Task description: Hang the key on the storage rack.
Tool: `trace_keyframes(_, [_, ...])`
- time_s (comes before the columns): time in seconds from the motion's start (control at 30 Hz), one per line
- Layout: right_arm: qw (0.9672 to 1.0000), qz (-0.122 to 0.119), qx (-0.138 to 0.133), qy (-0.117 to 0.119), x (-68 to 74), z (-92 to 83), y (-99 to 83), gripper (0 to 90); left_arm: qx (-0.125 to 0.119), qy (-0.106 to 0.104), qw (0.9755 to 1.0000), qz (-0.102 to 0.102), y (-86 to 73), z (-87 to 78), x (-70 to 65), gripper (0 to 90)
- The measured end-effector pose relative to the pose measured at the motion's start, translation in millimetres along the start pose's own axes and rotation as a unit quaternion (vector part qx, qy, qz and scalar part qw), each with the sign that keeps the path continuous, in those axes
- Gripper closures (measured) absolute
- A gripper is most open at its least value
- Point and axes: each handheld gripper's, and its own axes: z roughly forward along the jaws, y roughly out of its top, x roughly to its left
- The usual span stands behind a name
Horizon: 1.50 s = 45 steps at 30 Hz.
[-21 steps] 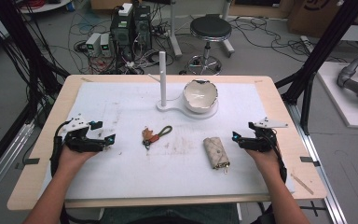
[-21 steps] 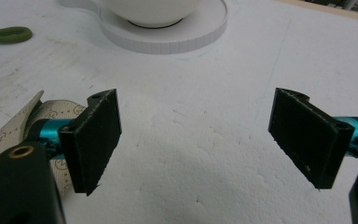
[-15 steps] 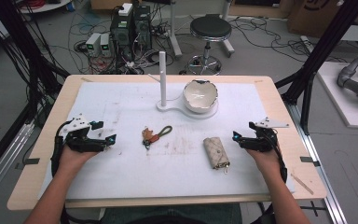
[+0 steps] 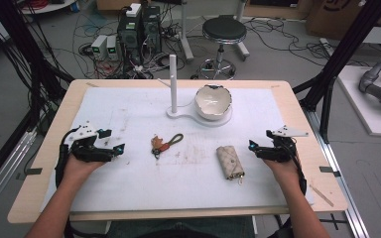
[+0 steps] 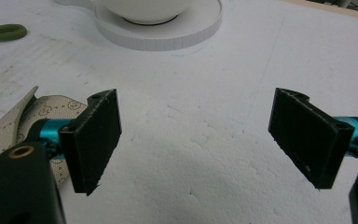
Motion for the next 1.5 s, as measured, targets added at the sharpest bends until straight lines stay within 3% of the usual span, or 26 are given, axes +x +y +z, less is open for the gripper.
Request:
trace_keyframes(0.4, [1.0,-0.003,-0.001,-0.002,0.7,-4.1,-2.7,17.3,0.005,-0.017,0.9998,0.011,8.3,15.5,-6.8,18.1])
trace_keyframes(0.67, [1.0,-0.003,0.005,-0.006,0.2,-11.3,-7.9,17.3,0.01,-0.041,0.9988,0.023,23.5,41.9,-15.8,18.1])
trace_keyframes(0.87, [0.9999,0.002,0.008,-0.013,-2.2,-17.5,-13.1,17.3,0.009,-0.067,0.9971,0.034,36.7,64.8,-28.4,18.1])
trace_keyframes(1.17, [0.9998,0.0,0.012,-0.014,-2.2,-21.0,-16.2,17.3,0.04,-0.104,0.9915,0.066,48.7,96.3,-50.9,18.1])
trace_keyframes(1.37, [0.9998,0.001,0.013,-0.016,-2.7,-22.3,-17.4,17.3,0.06,-0.111,0.9893,0.073,45.8,108.9,-55.0,18.1])
trace_keyframes(1.5, [0.9997,0.002,0.017,-0.017,-3.1,-21.1,-17.4,17.3,0.08,-0.104,0.9884,0.076,42.7,115.0,-55.0,18.4])
